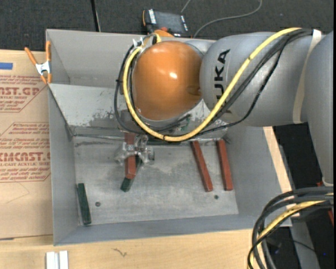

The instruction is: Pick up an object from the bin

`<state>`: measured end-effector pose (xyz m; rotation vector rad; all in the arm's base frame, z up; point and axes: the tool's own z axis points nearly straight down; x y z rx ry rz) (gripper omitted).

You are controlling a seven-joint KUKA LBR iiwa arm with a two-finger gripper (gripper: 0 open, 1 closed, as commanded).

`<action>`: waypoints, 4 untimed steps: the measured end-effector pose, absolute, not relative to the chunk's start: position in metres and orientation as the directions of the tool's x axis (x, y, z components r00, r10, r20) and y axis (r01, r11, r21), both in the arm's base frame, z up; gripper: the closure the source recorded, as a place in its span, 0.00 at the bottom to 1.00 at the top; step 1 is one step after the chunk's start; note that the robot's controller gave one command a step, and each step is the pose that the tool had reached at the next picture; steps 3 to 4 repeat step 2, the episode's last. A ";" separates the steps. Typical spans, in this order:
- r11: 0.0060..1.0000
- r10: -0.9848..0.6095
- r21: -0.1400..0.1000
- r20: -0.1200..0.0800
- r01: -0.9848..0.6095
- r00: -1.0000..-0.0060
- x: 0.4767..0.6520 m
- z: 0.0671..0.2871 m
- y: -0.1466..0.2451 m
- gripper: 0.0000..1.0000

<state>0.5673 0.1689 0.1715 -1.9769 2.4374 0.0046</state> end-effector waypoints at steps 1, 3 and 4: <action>0.207 -0.978 0.000 -0.004 -0.978 -0.207 0.567 0.171 0.169 1.00; 0.230 -0.973 -0.008 -0.006 -0.973 -0.230 0.566 0.246 0.165 1.00; 0.230 -0.973 -0.008 -0.006 -0.973 -0.230 0.566 0.246 0.165 1.00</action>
Offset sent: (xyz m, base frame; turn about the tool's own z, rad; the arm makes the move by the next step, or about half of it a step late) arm 0.0000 0.0000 0.0000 0.0000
